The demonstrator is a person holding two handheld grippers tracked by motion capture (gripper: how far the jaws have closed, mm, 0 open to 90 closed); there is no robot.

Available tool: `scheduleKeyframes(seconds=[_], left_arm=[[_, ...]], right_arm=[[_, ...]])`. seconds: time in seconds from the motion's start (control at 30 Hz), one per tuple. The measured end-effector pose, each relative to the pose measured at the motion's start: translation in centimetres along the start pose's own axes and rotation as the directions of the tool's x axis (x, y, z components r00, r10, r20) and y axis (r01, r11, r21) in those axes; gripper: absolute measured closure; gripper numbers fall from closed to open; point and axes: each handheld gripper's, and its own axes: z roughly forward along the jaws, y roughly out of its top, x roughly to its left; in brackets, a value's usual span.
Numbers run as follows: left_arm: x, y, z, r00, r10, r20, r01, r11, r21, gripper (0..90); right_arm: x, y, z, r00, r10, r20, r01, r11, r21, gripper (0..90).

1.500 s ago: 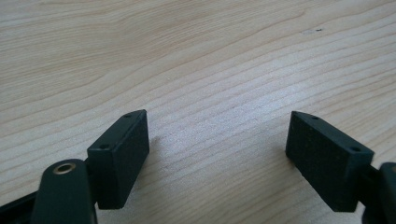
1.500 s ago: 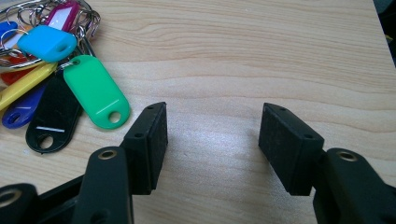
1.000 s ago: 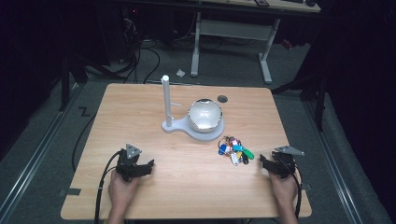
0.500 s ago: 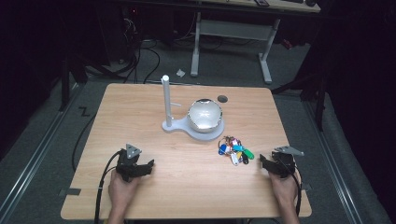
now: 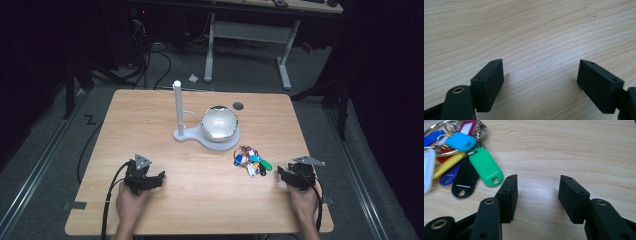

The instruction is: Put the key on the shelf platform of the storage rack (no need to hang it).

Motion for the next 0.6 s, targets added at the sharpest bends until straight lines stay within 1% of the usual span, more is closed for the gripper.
scheduleKeyframes(seconds=[0.07,0.1,0.2,0.23,0.27,0.3,0.4,0.43,0.53,0.57,0.6], left_arm=[[0.0,0.0,0.0,1.0,0.0,0.0,0.0,1.0,0.0,21.8],[0.0,0.0,0.0,1.0,0.0,0.0,0.0,1.0,0.0,21.8],[0.0,0.0,0.0,1.0,0.0,0.0,0.0,1.0,0.0,21.9],[0.0,0.0,0.0,1.0,0.0,0.0,0.0,1.0,0.0,21.8],[0.0,0.0,0.0,1.0,0.0,0.0,0.0,1.0,0.0,21.8],[0.0,0.0,0.0,1.0,0.0,0.0,0.0,1.0,0.0,21.8],[0.0,0.0,0.0,1.0,0.0,0.0,0.0,1.0,0.0,21.8],[0.0,0.0,0.0,1.0,0.0,0.0,0.0,1.0,0.0,21.8],[0.0,0.0,0.0,1.0,0.0,0.0,0.0,1.0,0.0,21.9],[0.0,0.0,0.0,1.0,0.0,0.0,0.0,1.0,0.0,21.8],[0.0,0.0,0.0,1.0,0.0,0.0,0.0,1.0,0.0,21.8]], right_arm=[[0.1,0.0,-0.1,1.0,0.001,-0.002,-0.001,1.0,-0.002,50.8],[0.1,0.1,-0.3,0.9999,0.004,-0.014,-0.005,1.0,-0.014,51.0],[0.2,0.3,-0.4,0.9997,0.006,-0.024,-0.007,1.0,-0.02,51.6],[0.4,0.3,-0.5,0.9992,0.01,-0.037,-0.012,0.999,-0.033,51.8],[0.4,0.3,-0.5,0.9992,0.01,-0.037,-0.012,0.999,-0.033,51.8],[0.6,0.4,-0.7,0.9991,0.002,-0.042,-0.004,0.999,-0.035,52.1],[0.8,0.5,-0.8,0.9989,-0.001,-0.047,-0.001,0.999,-0.04,52.4],[0.9,0.7,-1.0,0.9985,-0.002,-0.056,-0.001,0.999,-0.049,52.6],[1.1,0.9,-1.1,0.9983,-0.004,-0.059,0.001,0.999,-0.054,52.8],[1.4,1.2,-1.3,0.998,-0.014,-0.062,0.01,0.998,-0.064,53.0],[1.4,1.2,-1.3,0.998,-0.014,-0.062,0.01,0.998,-0.064,53.0]])
